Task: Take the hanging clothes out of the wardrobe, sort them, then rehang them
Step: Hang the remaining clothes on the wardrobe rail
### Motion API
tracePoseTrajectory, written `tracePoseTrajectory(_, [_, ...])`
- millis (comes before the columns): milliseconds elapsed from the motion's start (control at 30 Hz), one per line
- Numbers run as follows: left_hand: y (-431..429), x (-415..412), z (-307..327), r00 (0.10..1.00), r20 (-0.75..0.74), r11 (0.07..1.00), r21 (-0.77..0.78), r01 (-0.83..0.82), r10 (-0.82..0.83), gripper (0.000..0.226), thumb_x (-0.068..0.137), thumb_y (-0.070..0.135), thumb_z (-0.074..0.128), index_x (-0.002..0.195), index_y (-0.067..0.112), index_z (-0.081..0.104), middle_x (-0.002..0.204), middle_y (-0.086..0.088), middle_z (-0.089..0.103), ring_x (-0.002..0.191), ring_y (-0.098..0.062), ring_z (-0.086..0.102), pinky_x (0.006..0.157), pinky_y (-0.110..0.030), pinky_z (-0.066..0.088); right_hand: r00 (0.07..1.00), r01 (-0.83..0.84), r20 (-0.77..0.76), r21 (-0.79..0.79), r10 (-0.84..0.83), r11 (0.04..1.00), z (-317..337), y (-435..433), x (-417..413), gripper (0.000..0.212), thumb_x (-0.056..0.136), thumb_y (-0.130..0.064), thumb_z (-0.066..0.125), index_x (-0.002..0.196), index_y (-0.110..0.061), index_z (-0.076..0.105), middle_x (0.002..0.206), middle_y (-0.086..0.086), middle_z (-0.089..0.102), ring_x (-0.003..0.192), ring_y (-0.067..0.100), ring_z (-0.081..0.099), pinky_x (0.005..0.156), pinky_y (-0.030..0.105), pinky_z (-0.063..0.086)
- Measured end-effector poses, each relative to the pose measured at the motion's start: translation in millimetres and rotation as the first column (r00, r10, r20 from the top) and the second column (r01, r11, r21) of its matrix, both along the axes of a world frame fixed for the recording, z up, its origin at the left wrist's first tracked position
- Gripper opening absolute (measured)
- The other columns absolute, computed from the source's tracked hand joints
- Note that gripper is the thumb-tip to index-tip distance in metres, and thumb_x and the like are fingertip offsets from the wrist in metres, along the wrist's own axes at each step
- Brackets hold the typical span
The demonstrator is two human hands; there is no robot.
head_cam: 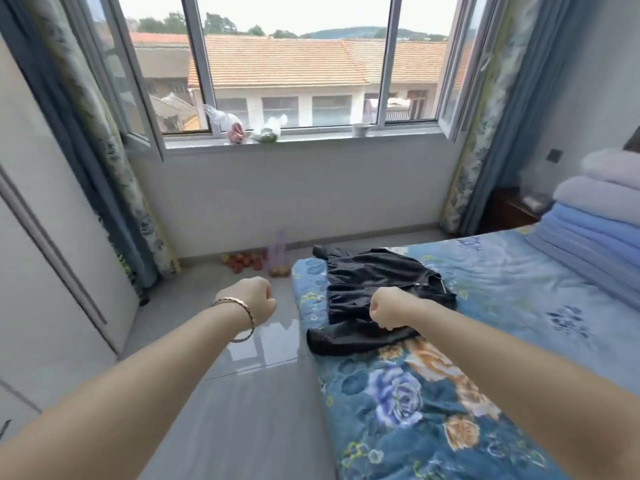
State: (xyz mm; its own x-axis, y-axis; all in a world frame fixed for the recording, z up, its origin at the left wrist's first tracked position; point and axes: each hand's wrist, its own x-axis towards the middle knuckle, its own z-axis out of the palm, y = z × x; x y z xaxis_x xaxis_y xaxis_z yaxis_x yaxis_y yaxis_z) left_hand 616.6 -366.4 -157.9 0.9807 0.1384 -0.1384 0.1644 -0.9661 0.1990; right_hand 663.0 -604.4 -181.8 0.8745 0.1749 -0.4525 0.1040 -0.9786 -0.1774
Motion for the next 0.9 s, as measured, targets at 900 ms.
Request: tracePoseTrajectory(900, [-205.1, 554.8, -186.4, 0.829, -0.171, 0.839, 0.025, 0.544, -0.533, 0.015, 0.092, 0.021, 0.037, 0.078, 0.019, 0.042, 0.095, -0.005, 0.062, 0.081, -0.026, 0.053, 0.072, -0.029, 0.040, 0.552, 0.833, -0.057, -0.019, -0.832, 0.554, -250.5, -241.6, 396.1, 0.021, 0.086, -0.011, 0.045, 0.070, -0.018, 0.054, 0.107, 0.013, 0.065, 0.104, 0.031, 0.061, 0.081, 0.028, 0.046])
